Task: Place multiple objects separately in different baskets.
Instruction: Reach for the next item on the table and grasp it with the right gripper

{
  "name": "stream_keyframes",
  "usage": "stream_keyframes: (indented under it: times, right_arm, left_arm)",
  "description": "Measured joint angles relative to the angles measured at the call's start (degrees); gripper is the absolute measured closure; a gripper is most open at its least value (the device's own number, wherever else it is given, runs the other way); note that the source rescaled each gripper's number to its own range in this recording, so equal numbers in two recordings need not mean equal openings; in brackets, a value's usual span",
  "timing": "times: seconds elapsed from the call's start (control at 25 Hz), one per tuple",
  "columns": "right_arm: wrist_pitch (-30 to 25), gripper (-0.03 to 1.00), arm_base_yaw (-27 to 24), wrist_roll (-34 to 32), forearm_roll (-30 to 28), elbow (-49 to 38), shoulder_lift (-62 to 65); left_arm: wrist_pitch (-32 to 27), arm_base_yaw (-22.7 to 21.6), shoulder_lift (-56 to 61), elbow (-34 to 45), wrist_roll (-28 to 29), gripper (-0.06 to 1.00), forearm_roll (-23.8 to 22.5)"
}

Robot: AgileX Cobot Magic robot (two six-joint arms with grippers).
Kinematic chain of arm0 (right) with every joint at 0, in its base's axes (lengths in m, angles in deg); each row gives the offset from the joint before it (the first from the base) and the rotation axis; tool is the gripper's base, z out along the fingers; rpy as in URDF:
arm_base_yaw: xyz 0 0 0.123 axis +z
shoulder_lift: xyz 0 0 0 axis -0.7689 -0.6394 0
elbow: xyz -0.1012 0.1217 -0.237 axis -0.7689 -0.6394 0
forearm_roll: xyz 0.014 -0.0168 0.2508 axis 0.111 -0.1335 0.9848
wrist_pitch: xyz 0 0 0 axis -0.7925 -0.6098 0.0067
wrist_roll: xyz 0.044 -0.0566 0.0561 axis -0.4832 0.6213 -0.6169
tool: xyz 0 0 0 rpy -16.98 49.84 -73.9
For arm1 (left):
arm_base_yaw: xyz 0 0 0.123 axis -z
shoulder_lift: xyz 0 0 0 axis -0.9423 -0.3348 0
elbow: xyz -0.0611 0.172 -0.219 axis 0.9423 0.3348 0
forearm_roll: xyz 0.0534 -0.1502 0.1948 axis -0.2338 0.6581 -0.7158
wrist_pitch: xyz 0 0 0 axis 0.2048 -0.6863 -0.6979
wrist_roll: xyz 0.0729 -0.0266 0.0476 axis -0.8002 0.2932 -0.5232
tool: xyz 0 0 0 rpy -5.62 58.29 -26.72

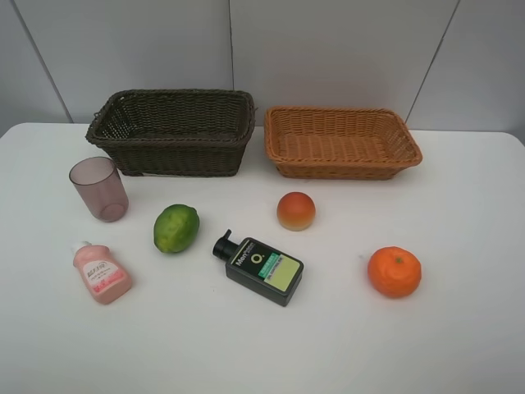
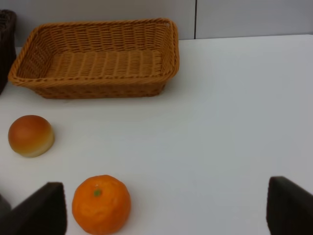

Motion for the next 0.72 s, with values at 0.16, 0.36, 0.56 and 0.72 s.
stream_keyframes:
  times: [0.16, 0.36, 0.56, 0.72]
  right_arm:
    - [0.0, 0.29, 0.0, 0.0, 0.0, 0.0, 0.0]
    - [0.0, 0.29, 0.0, 0.0, 0.0, 0.0, 0.0]
    - [0.0, 0.29, 0.0, 0.0, 0.0, 0.0, 0.0]
    - [0.0, 0.29, 0.0, 0.0, 0.0, 0.0, 0.0]
  left_arm:
    - [0.0, 0.0, 0.0, 0.0, 0.0, -0.06, 0.0]
    - [0.0, 0.0, 0.0, 0.0, 0.0, -0.06, 0.0]
    - [0.0, 0.0, 0.0, 0.0, 0.0, -0.06, 0.0]
    - [0.0, 0.0, 0.0, 0.0, 0.0, -0.06, 0.0]
